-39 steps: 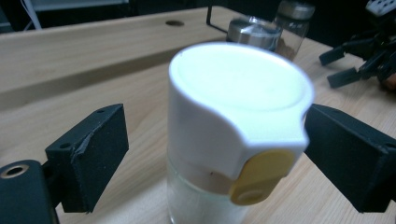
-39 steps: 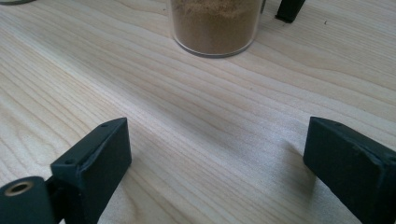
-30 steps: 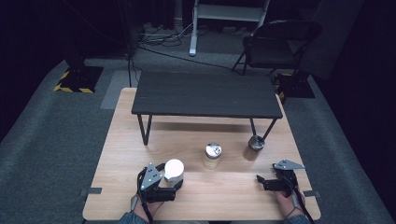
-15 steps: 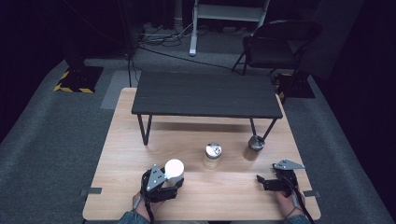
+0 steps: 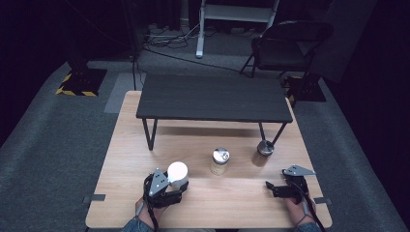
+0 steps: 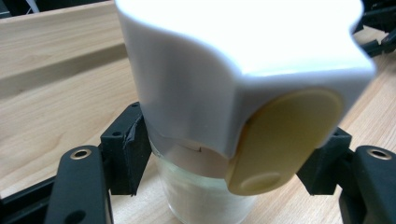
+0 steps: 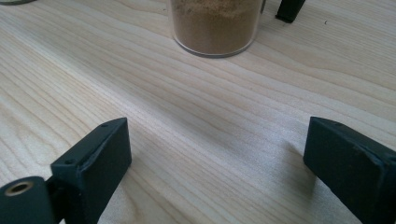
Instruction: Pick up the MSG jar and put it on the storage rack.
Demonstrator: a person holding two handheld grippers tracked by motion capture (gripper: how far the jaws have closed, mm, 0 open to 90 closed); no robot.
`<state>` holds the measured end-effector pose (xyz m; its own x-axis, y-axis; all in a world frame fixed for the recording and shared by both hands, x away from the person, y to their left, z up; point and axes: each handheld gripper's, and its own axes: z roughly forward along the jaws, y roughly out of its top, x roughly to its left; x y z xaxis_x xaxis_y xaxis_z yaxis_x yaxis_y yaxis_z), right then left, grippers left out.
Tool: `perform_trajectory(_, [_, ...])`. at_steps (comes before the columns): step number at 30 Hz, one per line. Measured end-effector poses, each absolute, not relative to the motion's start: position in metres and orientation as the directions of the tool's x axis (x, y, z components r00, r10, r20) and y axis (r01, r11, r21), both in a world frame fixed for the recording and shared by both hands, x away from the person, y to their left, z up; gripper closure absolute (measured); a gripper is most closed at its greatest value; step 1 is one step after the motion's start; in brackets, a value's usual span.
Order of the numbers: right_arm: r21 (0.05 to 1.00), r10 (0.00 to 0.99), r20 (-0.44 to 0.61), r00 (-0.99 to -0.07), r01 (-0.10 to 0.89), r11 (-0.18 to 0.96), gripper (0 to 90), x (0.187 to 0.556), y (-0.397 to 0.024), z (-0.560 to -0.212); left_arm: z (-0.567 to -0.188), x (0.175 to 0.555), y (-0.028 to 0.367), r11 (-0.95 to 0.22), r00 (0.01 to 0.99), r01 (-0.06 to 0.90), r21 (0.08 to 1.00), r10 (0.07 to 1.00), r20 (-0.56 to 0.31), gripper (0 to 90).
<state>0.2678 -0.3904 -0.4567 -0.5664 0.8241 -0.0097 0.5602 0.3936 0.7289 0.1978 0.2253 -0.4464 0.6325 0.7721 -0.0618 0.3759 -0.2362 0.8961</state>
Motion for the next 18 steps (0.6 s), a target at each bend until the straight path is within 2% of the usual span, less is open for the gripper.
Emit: perform_trajectory(18, [0.729,0.822,-0.009,-0.569,0.559,0.395,7.0,0.269,-0.391,-0.457,-0.376,0.214,0.229,-0.251,0.626,0.372,0.893,0.778,-0.042,30.0])
